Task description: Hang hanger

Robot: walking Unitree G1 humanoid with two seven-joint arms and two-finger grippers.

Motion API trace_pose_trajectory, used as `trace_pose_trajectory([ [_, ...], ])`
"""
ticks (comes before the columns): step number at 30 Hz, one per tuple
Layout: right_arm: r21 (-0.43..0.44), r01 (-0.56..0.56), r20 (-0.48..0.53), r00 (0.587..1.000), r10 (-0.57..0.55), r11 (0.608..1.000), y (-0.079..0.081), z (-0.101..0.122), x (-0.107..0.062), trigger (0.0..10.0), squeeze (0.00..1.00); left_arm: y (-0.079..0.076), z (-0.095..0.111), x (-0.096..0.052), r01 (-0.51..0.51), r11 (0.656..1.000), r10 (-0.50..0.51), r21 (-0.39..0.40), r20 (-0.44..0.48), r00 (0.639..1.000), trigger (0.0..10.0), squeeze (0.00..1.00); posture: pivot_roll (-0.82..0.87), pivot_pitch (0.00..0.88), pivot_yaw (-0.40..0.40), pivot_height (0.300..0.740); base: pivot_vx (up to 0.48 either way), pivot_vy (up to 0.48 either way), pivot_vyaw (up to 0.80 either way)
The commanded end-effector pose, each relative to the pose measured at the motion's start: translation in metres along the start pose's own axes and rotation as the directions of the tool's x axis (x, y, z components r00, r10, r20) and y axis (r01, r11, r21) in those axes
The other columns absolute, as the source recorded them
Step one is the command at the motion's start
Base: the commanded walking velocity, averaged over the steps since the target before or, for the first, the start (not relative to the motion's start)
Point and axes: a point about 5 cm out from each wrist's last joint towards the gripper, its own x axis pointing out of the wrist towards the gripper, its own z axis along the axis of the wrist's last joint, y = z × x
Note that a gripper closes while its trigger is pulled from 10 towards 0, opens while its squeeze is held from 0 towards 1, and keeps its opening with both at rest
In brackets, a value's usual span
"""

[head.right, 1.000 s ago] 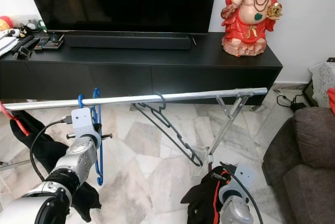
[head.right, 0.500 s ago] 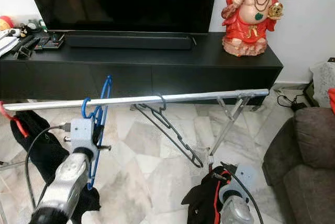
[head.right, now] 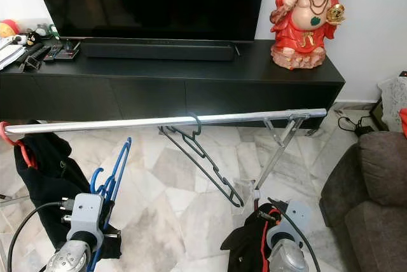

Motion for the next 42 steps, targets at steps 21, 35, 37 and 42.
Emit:
trace_pose_trajectory([
  [21,0.012,0.027,-0.018,0.999,-0.027,1.0,-0.002,-0.004,-0.001,10.0,0.0,0.021,-0.138,-0.038,-0.007,0.999,0.028,0.033,-0.687,0.726,10.0,0.0,-0.04,0.004,0.011,0.74,0.0,0.0,0.0],
  [35,0.001,0.019,-0.015,1.0,-0.019,1.0,-0.002,-0.002,0.0,10.0,0.0,0.023,-0.157,-0.063,-0.119,0.993,0.064,-0.025,-0.729,0.682,10.0,0.0,-0.03,0.03,0.002,0.74,0.0,0.039,0.0],
  [37,-0.004,0.016,-0.018,1.0,-0.016,1.0,-0.001,-0.003,0.0,10.0,0.0,0.023,-0.157,-0.063,-0.118,0.993,0.063,-0.025,-0.73,0.68,10.0,0.0,-0.03,0.031,0.002,0.74,0.0,0.341,0.0],
  [42,-0.047,-0.023,-0.021,1.0,0.022,0.999,0.002,-0.003,0.0,10.0,0.0,0.022,-0.158,-0.063,-0.118,0.993,0.061,-0.027,-0.732,0.679,10.0,0.0,-0.04,0.039,0.0,0.74,0.0,0.382,0.44],
])
